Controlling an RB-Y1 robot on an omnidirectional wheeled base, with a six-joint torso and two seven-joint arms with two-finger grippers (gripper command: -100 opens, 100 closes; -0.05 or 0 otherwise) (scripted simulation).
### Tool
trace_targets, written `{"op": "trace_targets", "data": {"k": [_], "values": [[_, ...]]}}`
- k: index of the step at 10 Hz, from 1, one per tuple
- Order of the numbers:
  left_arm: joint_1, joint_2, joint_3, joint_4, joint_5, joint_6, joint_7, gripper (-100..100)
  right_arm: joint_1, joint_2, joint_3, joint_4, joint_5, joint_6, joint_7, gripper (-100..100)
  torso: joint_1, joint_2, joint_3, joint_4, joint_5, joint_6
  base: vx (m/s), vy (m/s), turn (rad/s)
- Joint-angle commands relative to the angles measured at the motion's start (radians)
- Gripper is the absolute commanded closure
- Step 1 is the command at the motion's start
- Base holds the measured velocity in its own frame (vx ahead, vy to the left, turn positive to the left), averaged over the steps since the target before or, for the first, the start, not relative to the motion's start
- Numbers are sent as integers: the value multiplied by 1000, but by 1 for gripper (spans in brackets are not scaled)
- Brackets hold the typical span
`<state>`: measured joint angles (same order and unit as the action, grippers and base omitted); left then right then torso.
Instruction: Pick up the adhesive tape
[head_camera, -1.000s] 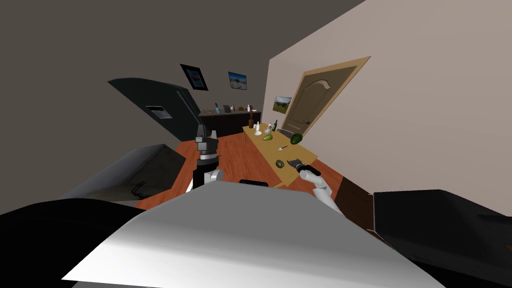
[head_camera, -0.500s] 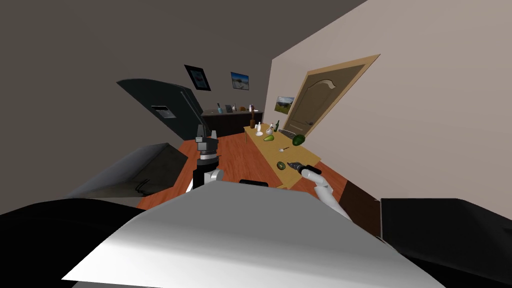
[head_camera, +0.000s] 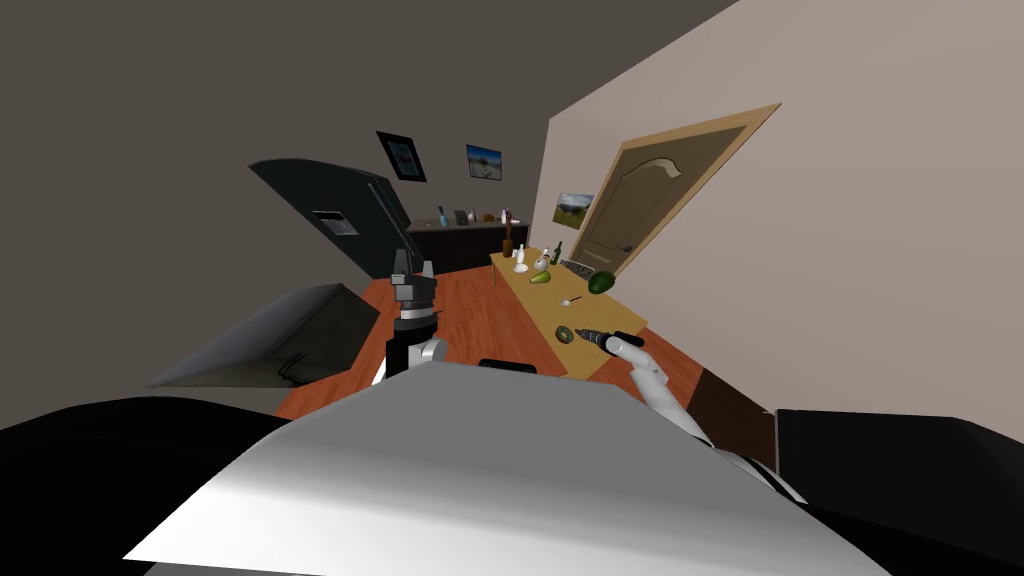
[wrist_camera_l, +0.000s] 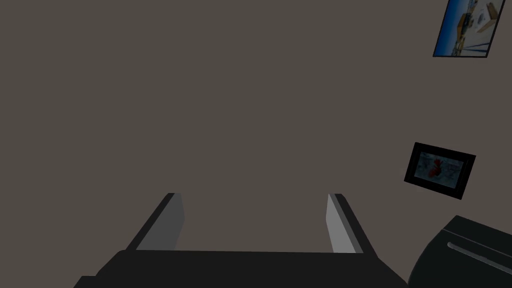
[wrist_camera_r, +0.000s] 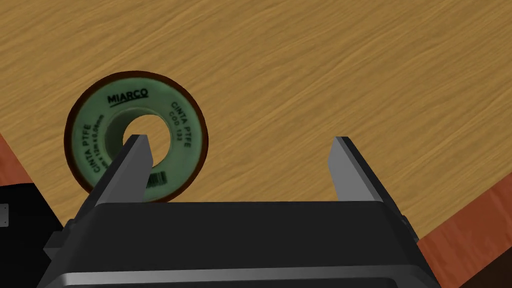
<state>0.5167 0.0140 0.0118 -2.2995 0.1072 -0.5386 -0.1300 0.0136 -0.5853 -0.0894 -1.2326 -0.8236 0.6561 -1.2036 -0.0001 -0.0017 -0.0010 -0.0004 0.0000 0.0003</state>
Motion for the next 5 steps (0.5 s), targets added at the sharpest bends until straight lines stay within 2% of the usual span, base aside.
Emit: {"op": "trace_targets", "data": {"k": [1,2,3,4,5], "values": [[0,0,0,0,0,0,0,0,-11,-6,0,27,-15,34,-35,-100,0,0,0,0,0,0,22,-8,38],[0,0,0,0,0,0,0,0,-30,-16,0,64,-42,73,-74,-100,0,0,0,0,0,0,29,-9,55],[0,0,0,0,0,0,0,0,-30,-16,0,73,-42,79,-80,-100,0,0,0,0,0,0,25,-8,38],[0,0,0,0,0,0,0,0,-48,-26,1,115,-68,115,-118,-100,0,0,0,0,0,0,26,-9,74],[0,0,0,0,0,0,0,0,-48,-26,1,117,-68,122,-124,-100,0,0,0,0,0,0,24,-8,33]]}}
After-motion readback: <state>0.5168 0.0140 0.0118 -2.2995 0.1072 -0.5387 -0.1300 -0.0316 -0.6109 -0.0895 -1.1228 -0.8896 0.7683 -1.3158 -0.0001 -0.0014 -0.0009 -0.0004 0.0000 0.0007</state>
